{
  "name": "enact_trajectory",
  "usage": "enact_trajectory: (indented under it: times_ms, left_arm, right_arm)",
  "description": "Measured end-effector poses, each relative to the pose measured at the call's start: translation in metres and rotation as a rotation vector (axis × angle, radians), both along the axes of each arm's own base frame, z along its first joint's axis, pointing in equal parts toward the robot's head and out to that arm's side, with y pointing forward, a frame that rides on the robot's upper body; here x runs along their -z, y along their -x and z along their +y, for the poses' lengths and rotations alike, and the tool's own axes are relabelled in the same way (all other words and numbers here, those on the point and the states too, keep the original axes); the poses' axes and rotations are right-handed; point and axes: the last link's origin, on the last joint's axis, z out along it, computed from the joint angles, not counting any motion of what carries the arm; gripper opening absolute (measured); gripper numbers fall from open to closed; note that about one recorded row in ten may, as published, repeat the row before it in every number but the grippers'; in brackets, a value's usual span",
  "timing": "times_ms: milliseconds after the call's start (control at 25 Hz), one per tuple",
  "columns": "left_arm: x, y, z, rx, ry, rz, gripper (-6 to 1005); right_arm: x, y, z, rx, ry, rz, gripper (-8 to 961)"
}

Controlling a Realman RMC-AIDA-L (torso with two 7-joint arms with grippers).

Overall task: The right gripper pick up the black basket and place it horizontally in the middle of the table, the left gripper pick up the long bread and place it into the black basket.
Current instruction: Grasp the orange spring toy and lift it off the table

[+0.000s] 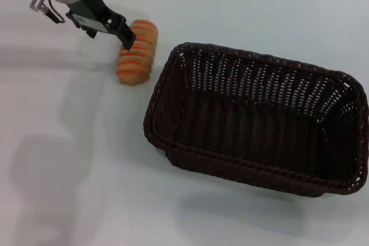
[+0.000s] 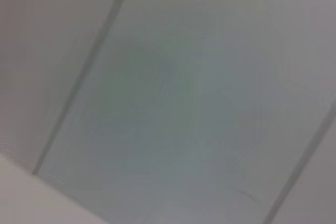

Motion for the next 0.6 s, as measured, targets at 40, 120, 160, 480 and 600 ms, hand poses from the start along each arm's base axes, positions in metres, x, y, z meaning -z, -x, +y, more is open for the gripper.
enact_trajectory:
  times_ms: [40, 120, 160, 480, 600]
  left_arm:
    - [0.002, 0.009, -0.004, -0.011, 0.008, 0.009, 856]
    - [-0.001, 0.012, -0.005, -0.014, 0.002, 0.009, 856]
    - [-0.001, 0.012, -0.005, -0.014, 0.002, 0.009, 856]
    - [-0.003, 0.022, -0.008, -0.027, -0.006, 0.008, 856]
    - [0.006, 0.021, -0.011, -0.019, 0.006, 0.003, 856]
  right_arm:
    - [-0.004, -0.003, -0.002, 0.008, -0.023, 0.032, 576]
    - [-0.014, -0.012, -0.01, 0.022, -0.071, 0.103, 577]
    - [-0.018, -0.016, -0.013, 0.027, -0.091, 0.129, 577]
    - [-0.026, -0.022, -0.022, 0.03, -0.124, 0.177, 575]
    - [-0.023, -0.019, -0.019, 0.02, -0.114, 0.179, 575]
